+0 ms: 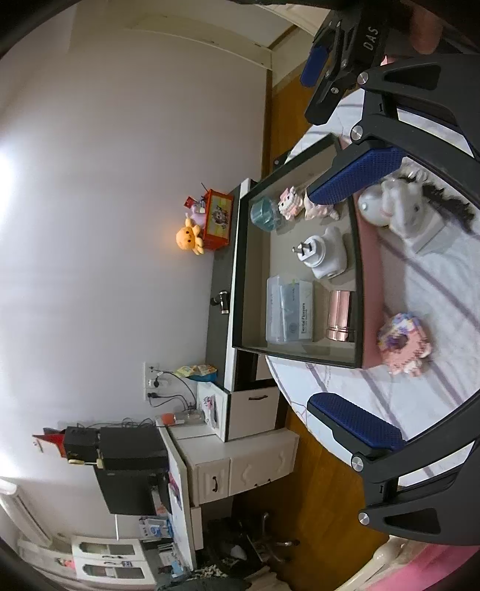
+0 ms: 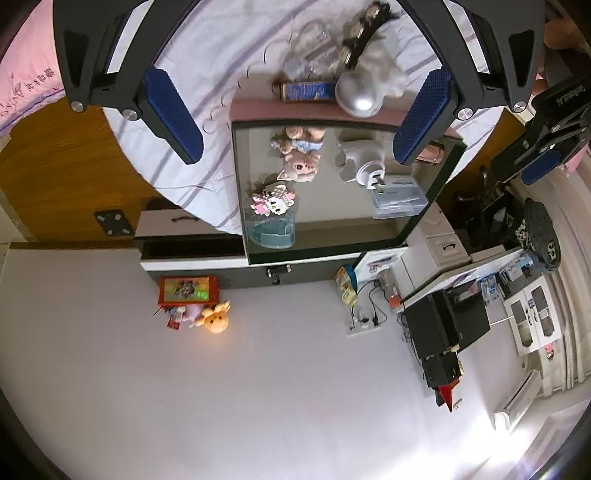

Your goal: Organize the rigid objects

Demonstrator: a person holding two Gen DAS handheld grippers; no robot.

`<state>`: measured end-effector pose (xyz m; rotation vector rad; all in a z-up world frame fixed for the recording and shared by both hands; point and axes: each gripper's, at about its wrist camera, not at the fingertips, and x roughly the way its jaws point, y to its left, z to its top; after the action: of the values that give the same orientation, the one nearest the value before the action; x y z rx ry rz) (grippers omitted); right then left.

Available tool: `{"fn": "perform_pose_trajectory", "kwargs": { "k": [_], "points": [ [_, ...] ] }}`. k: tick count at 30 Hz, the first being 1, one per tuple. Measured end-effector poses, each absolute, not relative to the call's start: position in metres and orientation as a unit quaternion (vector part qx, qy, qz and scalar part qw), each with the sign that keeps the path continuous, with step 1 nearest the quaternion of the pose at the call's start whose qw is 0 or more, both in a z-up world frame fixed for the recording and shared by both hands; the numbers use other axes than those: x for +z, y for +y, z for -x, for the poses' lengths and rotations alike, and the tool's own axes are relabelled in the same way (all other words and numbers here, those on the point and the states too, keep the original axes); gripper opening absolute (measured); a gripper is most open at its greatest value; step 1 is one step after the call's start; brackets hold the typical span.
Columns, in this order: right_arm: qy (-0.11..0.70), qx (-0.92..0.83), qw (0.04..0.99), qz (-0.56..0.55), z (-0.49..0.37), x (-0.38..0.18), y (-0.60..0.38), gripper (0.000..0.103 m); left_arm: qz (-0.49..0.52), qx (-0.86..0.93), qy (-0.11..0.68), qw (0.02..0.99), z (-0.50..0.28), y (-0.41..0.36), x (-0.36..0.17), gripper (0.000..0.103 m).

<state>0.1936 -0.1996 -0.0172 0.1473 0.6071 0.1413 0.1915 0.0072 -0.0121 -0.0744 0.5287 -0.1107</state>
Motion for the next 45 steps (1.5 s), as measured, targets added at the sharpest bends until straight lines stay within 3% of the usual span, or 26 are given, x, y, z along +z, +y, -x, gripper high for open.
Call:
{"fn": "perform_pose_trajectory", "kwargs": {
  "k": [22,45],
  "points": [
    [0.280,0.016,0.958,-0.052,-0.085,-0.029,-0.194,0.103,0.058,-0.052,0.264,0.961,-0.086,0.014,-0.028,0.103],
    [0.281,0.021,0.958,-0.048,-0.075,-0.029,-0.187,0.103,0.049,-0.053,0.273,0.959,-0.072,0.012,-0.038,0.103]
  ]
}}
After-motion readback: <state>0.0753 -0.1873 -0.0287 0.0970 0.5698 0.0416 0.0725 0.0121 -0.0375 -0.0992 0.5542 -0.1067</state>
